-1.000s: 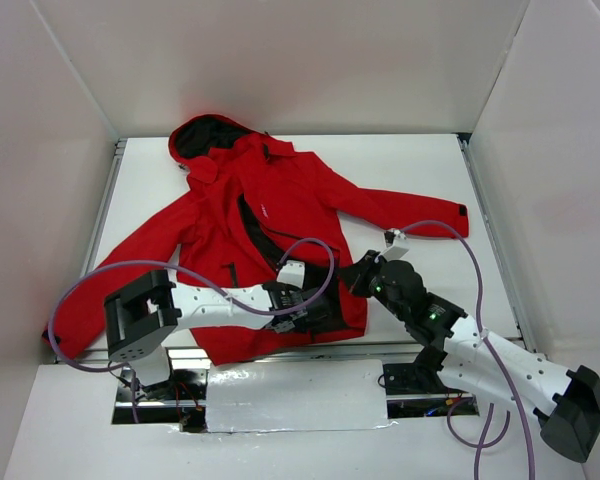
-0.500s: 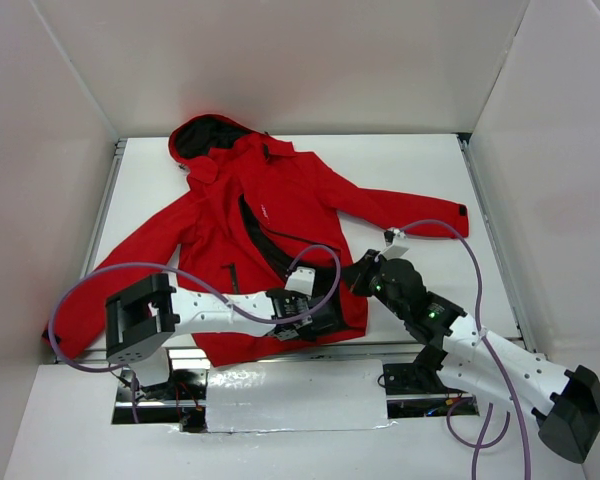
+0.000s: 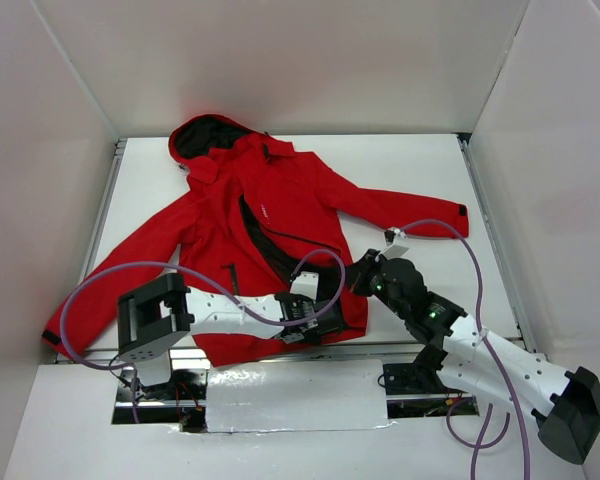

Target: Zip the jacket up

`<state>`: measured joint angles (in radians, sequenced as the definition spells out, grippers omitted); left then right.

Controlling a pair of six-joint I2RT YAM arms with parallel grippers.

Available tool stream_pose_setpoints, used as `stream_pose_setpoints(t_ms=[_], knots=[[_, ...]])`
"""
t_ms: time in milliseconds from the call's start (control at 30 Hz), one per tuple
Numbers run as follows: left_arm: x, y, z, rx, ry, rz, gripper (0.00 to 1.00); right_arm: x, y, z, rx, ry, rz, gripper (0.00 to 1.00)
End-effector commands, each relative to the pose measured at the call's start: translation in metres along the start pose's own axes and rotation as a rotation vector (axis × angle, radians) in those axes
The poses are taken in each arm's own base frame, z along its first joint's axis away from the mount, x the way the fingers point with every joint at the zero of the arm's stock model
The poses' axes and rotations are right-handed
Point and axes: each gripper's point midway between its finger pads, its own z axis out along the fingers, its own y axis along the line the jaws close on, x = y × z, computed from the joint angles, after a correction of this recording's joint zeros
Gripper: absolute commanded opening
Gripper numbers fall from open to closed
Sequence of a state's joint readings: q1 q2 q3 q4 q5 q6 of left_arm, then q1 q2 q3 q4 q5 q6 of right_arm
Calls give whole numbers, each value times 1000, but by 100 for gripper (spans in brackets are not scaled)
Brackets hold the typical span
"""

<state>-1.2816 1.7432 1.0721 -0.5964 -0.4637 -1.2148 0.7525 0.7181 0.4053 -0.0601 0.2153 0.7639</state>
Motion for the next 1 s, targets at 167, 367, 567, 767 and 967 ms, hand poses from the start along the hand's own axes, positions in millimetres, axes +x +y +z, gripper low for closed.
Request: stream_pose_setpoints(t_ms=[167,367,567,767,967], knots=[[10,-3,11,-31,32,-17,69,-13,7,-2,-37,-46,8,0],[22,6,22,-73,59,0,58,-13,8,-2,-43,-49,11,0],[18,10,18,-73,41,-10,42,-12,7,-1,-42,-44,9,0],[19,7,20,-60,44,-8,30,-12,7,-2,-45,-43,9,0],[21,9,20,-60,47,-18,0,-11,8,-2,-48,-39,11,0]])
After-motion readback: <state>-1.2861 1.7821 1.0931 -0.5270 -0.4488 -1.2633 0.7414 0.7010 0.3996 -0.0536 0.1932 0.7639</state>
